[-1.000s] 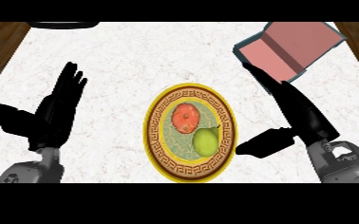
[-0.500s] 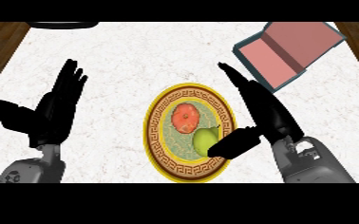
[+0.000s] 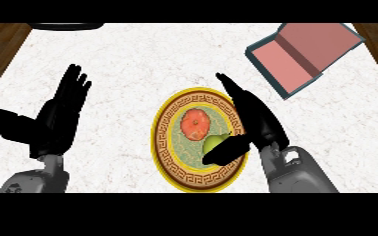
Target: Pick the squash from the plate and place it in the cardboard box
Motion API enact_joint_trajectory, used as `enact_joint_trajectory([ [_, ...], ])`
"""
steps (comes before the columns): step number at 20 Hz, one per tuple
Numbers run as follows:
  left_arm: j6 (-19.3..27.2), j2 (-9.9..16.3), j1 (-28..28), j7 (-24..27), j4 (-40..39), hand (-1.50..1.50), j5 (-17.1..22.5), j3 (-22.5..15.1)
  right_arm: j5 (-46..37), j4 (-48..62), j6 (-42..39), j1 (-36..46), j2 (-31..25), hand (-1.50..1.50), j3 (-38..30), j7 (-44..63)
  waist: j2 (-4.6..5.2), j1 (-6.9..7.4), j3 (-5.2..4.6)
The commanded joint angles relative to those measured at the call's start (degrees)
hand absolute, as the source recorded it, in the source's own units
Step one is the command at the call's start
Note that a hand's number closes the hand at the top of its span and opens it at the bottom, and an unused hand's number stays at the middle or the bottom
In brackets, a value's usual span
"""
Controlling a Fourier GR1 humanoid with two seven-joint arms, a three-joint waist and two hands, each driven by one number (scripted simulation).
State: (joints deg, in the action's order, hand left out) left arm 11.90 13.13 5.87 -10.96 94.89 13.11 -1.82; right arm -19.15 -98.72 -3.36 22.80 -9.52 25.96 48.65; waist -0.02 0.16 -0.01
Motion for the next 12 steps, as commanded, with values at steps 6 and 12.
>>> enact_joint_trajectory([
  [6, -2.2, -1.6, -0.8, 0.3, 0.3, 0.0, -2.2, 2.1, -6.6, 6.0, -1.9, -0.3, 6.5, -1.5, -3.2, -4.1, 0.0, 0.02, 0.01],
  [12, -3.3, -2.6, -1.1, -0.4, 0.1, 0.0, -2.5, 3.1, -7.4, 11.2, -3.6, 0.5, 8.3, -1.5, -6.6, -8.6, 0.01, 0.07, 0.01],
])
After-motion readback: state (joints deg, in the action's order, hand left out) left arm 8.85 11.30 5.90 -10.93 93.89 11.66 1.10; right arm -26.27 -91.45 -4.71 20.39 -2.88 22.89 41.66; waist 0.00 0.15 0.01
